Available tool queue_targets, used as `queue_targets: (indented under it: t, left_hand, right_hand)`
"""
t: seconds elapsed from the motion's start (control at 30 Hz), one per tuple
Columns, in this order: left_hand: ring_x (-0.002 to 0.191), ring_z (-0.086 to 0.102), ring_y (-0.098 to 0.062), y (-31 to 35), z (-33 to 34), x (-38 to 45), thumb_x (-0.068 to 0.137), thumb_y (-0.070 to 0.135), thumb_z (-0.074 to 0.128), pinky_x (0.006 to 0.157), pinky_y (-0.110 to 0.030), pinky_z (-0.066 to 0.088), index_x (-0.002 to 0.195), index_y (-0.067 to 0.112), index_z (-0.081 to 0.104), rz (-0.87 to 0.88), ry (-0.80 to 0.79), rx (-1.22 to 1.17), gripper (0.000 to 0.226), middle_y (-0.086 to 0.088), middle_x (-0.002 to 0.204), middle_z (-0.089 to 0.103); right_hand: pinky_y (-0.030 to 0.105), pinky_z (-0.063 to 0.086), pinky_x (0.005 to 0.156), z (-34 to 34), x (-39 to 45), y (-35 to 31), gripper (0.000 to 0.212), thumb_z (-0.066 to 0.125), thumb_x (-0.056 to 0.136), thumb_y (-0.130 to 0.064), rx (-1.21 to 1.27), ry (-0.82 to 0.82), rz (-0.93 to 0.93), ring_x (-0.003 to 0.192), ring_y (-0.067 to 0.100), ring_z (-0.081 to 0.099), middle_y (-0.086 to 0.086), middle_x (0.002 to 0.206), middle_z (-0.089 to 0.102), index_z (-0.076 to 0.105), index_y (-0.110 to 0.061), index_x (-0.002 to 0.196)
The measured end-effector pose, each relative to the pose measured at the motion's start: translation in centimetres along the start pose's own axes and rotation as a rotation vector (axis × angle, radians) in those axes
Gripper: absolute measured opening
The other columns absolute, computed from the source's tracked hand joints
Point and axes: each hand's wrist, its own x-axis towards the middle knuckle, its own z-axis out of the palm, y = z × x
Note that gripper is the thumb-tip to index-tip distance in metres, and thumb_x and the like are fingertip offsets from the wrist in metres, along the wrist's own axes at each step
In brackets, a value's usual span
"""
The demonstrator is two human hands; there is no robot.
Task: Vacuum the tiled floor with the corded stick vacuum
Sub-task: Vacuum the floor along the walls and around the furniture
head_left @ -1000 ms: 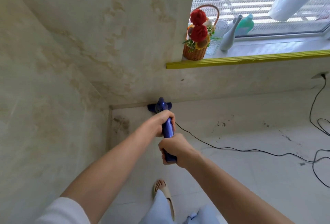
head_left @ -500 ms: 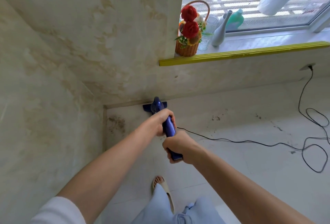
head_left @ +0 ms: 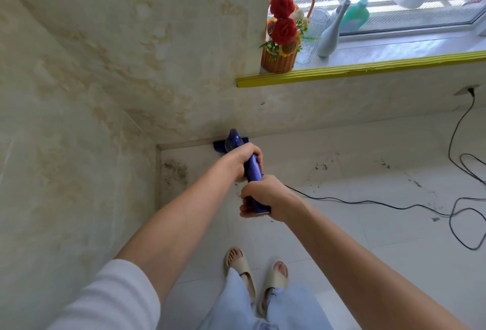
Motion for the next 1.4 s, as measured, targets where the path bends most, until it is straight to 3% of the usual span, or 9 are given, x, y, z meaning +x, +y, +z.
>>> queue_targets:
  t: [0.13, 0.23, 0.37, 0.7, 1.13, 1.23, 1.4]
  left_hand:
    - [0.033, 0.044, -0.009, -2.6, 0.1, -0.1, 0.083, 0.004, 0.05, 0.044, -0.018, 0.039, 0.057, 0.011, 0.043, 0.038, -0.001, -0.149, 0.028, 0.002, 0.043, 0.045]
    - [0.03, 0.04, -0.009, -4.9, 0.3, -0.2, 0.082, 0.006, 0.046, 0.04, -0.015, 0.035, 0.059, 0.013, 0.04, 0.058, 0.063, -0.148, 0.026, 0.003, 0.043, 0.042]
    - [0.031, 0.04, -0.01, -7.2, 0.7, -0.7, 0.084, 0.01, 0.045, 0.043, -0.02, 0.034, 0.057, 0.013, 0.039, 0.07, 0.132, -0.133, 0.029, 0.001, 0.047, 0.042]
    - [0.03, 0.04, -0.014, -9.4, -0.5, -4.5, 0.072, 0.001, 0.046, 0.041, -0.02, 0.037, 0.061, 0.01, 0.043, 0.022, 0.224, -0.223, 0.014, -0.001, 0.043, 0.045]
    - [0.041, 0.039, -0.015, -6.7, -4.6, -3.4, 0.076, 0.004, 0.045, 0.046, -0.022, 0.037, 0.056, 0.009, 0.041, 0.049, 0.223, -0.044, 0.021, -0.002, 0.044, 0.045]
    - [0.036, 0.042, -0.015, -5.7, -7.3, -4.1, 0.073, 0.002, 0.047, 0.041, -0.02, 0.039, 0.058, 0.009, 0.044, 0.016, 0.198, -0.071, 0.017, -0.002, 0.046, 0.046]
    - [0.038, 0.044, -0.016, -3.9, -11.0, -4.9, 0.072, 0.003, 0.05, 0.049, -0.025, 0.039, 0.054, 0.007, 0.047, -0.001, 0.15, -0.037, 0.018, -0.003, 0.044, 0.049]
  right_hand:
    - [0.023, 0.046, 0.041, -0.3, -0.2, 2.1, 0.014, 0.049, 0.084, 0.009, -0.065, -0.007, -0.019, 0.046, 0.016, 0.049, 0.01, 0.063, 0.049, 0.045, -0.004, 0.088]
    - [0.023, 0.046, 0.042, -0.2, -0.5, 4.3, 0.015, 0.049, 0.082, 0.009, -0.129, -0.03, -0.018, 0.046, 0.015, 0.048, 0.009, 0.062, 0.048, 0.046, -0.003, 0.089]
    - [0.024, 0.047, 0.043, -0.5, -1.2, 6.2, 0.02, 0.05, 0.082, 0.009, -0.153, -0.066, -0.003, 0.048, 0.014, 0.049, 0.009, 0.066, 0.049, 0.045, -0.003, 0.098]
    - [0.016, 0.04, 0.038, -0.8, -5.0, 6.2, 0.018, 0.043, 0.083, 0.013, -0.163, -0.229, 0.053, 0.047, 0.014, 0.041, 0.009, 0.063, 0.041, 0.044, -0.005, 0.087]
    - [0.025, 0.046, 0.045, 4.6, -1.5, 5.2, 0.036, 0.047, 0.081, 0.011, -0.109, -0.135, 0.039, 0.052, 0.016, 0.046, 0.011, 0.072, 0.046, 0.042, -0.005, 0.114]
    - [0.019, 0.044, 0.041, 6.6, -2.2, 3.9, 0.032, 0.045, 0.082, 0.011, -0.074, -0.169, 0.041, 0.051, 0.015, 0.044, 0.01, 0.07, 0.045, 0.043, -0.005, 0.11]
    - [0.017, 0.043, 0.038, 10.2, -2.7, 1.9, 0.026, 0.046, 0.083, 0.012, 0.003, -0.176, 0.042, 0.051, 0.014, 0.043, 0.009, 0.067, 0.044, 0.045, -0.006, 0.102]
